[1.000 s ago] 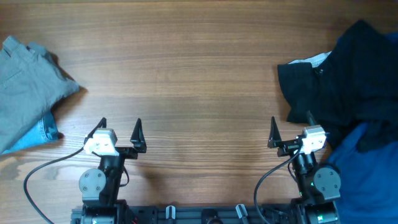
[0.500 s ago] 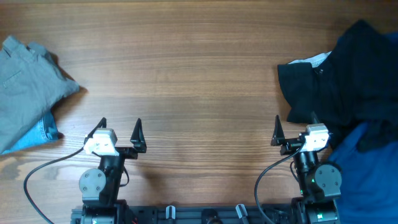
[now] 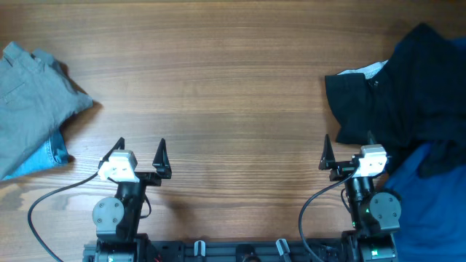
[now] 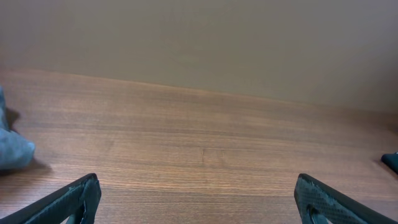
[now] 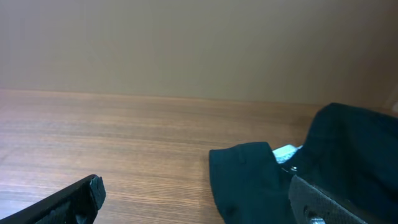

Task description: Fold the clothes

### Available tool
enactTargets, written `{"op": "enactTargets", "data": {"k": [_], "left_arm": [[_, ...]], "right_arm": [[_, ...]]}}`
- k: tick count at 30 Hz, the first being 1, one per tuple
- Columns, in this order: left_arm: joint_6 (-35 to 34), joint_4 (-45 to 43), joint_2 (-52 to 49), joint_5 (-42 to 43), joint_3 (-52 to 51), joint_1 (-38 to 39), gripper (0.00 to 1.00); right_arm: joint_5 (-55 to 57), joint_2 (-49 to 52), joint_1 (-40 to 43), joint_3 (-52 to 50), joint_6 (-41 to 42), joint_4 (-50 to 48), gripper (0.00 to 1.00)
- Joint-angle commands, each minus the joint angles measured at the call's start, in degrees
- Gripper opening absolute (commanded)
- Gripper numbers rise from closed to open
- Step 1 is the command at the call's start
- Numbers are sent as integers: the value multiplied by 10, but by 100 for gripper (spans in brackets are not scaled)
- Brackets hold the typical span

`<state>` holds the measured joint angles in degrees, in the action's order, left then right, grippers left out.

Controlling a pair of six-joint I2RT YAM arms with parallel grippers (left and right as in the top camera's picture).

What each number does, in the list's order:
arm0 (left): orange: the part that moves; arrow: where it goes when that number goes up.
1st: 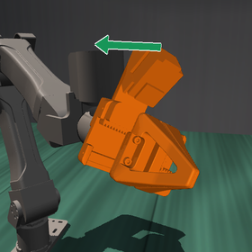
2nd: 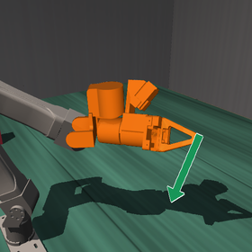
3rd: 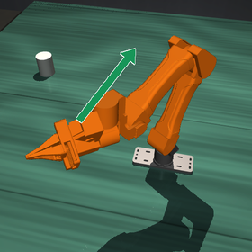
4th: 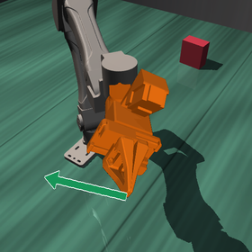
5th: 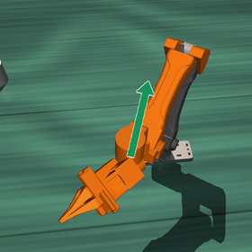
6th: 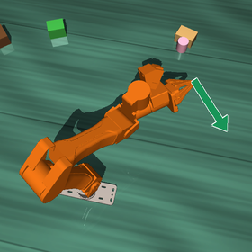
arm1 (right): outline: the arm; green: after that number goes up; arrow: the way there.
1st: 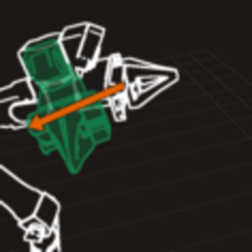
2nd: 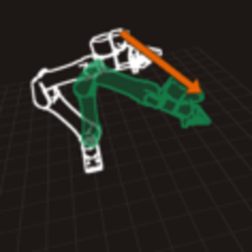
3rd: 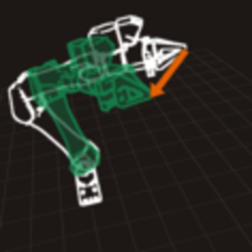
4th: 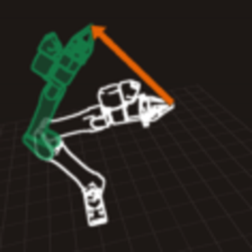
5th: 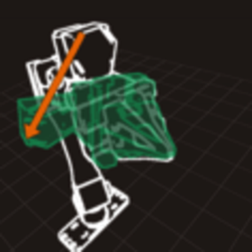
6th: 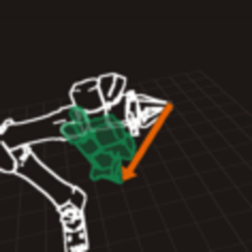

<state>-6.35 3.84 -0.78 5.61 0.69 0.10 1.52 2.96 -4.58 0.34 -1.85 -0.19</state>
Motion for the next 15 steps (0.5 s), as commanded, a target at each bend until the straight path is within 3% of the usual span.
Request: {"op": "enactTargets", "data": {"k": [1, 15], "left_arm": [[-2, 2, 5, -8, -4, 1, 100], [-2, 2, 5, -8, -4, 1, 100]], "right_arm": [[-7, -5, 9, 0, -10, -2, 100], [-7, -28, 19, 0, -10, -2, 100]]}}
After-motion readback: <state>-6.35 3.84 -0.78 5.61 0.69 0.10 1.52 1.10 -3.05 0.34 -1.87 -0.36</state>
